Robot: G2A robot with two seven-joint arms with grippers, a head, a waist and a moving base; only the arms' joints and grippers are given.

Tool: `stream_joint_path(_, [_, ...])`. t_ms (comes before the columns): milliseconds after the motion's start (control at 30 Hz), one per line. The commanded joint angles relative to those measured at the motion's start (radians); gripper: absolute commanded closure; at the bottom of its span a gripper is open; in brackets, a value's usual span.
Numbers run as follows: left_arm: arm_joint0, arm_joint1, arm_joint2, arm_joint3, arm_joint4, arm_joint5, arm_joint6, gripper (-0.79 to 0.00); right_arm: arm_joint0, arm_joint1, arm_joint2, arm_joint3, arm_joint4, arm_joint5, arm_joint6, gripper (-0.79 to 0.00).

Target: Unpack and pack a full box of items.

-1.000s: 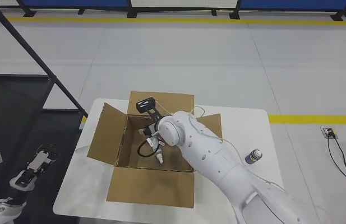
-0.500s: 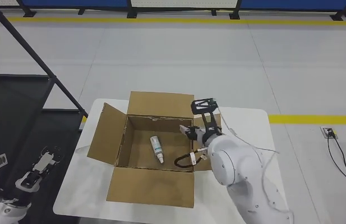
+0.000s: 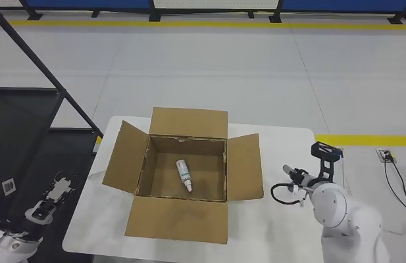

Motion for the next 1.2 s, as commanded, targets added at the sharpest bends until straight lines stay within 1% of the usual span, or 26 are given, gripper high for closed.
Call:
stream_joint_path(0, [-0.002, 0.000, 0.005, -0.005, 0.006, 0.003, -0.001, -0.785, 0.017, 0.002, 0.017, 0.060, 0.004, -0.005, 0.020, -0.785])
stream_joint_path(200, [-0.007, -0.001, 0.012, -0.013, 0.019, 0.007, 0.001, -0.785, 0.090, 0.007, 0.030, 0.232, 0.023, -0.018, 0.046, -0.785])
stream_joint_path(367, [-0.005, -0.001, 0.007, -0.009, 0.017, 0.006, 0.000, -0.785, 0.141, 0.010, 0.047, 0.360, 0.066, -0.039, 0.001, -0.785])
stream_joint_path(400, [-0.004, -0.001, 0.004, -0.007, 0.017, 0.005, 0.001, -0.785, 0.150, 0.011, 0.049, 0.383, 0.074, -0.043, -0.007, -0.745])
stream_joint_path(467, [-0.004, -0.001, 0.001, -0.004, 0.013, 0.004, 0.000, -0.785, 0.166, 0.013, 0.054, 0.419, 0.086, -0.053, -0.024, -0.690])
stream_joint_path(500, [-0.003, 0.000, -0.001, -0.003, 0.012, 0.004, -0.001, -0.785, 0.171, 0.013, 0.055, 0.435, 0.090, -0.055, -0.032, -0.650])
stream_joint_path(533, [-0.003, 0.000, -0.003, -0.002, 0.011, 0.005, -0.001, -0.785, 0.177, 0.014, 0.057, 0.449, 0.093, -0.058, -0.037, -0.425])
stream_joint_path(633, [-0.002, 0.000, -0.006, -0.002, 0.008, 0.006, -0.002, -0.785, 0.190, 0.017, 0.058, 0.478, 0.100, -0.059, -0.049, -0.215])
stream_joint_path(667, [-0.002, 0.000, -0.007, -0.003, 0.007, 0.007, -0.003, -0.785, 0.191, 0.017, 0.058, 0.482, 0.100, -0.056, -0.054, -0.102])
stream_joint_path(700, [-0.002, 0.000, -0.009, -0.003, 0.008, 0.006, -0.002, -0.785, 0.191, 0.018, 0.057, 0.484, 0.100, -0.051, -0.060, -0.031])
stream_joint_path(767, [-0.002, 0.000, -0.010, -0.004, 0.008, 0.006, -0.003, -0.785, 0.185, 0.019, 0.057, 0.473, 0.107, -0.050, -0.076, 0.000])
stream_joint_path(867, [-0.003, 0.000, -0.011, -0.003, 0.008, 0.006, -0.006, -0.785, 0.170, 0.021, 0.056, 0.435, 0.106, -0.046, -0.081, 0.000])
stream_joint_path(967, [-0.006, 0.000, -0.011, -0.002, 0.005, 0.006, -0.010, -0.785, 0.143, 0.021, 0.046, 0.355, 0.099, -0.030, -0.094, 0.000])
stream_joint_path(1067, [-0.010, 0.001, -0.011, 0.000, 0.003, 0.006, -0.015, -0.785, 0.111, 0.019, 0.025, 0.225, 0.089, -0.009, -0.107, 0.000])
stream_joint_path(1167, [-0.013, 0.001, -0.011, 0.004, -0.002, 0.004, -0.020, -0.785, 0.076, 0.015, -0.020, 0.036, 0.099, -0.014, -0.137, 0.000])
